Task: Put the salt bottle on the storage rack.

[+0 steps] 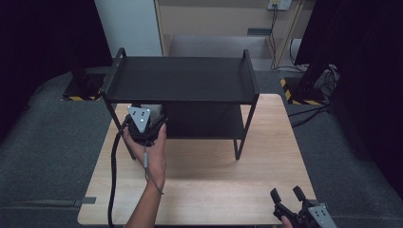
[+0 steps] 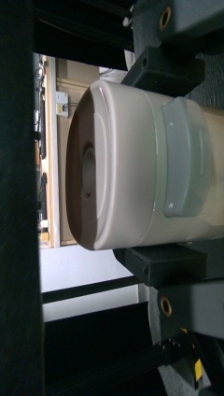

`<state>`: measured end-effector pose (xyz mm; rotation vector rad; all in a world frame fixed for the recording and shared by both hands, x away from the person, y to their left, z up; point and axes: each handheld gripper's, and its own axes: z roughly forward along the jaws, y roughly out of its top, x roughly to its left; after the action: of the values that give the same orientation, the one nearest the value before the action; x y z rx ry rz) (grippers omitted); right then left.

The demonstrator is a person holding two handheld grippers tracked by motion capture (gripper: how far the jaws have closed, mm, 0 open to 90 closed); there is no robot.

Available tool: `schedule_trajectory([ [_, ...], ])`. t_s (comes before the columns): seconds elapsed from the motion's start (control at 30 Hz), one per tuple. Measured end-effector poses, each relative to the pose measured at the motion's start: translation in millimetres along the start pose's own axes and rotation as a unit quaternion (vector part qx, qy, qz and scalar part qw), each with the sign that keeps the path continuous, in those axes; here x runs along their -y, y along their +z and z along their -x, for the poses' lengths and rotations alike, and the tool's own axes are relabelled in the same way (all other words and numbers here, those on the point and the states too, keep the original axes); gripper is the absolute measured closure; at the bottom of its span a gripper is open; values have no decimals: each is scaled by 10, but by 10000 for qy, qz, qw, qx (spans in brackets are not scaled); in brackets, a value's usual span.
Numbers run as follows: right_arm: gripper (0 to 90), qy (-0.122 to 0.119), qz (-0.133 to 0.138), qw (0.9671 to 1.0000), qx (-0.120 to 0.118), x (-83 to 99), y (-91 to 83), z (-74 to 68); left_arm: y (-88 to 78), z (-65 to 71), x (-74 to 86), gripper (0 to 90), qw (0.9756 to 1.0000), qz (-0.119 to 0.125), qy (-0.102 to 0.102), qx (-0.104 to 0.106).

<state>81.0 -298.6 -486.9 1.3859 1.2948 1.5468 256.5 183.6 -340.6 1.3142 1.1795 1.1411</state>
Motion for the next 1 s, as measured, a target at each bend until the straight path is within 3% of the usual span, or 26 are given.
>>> schedule_trajectory([
  [1.0,92,-22,-54,10000,5,-6,49,13,119,9,149,306,9998,25,-166,-83],
])
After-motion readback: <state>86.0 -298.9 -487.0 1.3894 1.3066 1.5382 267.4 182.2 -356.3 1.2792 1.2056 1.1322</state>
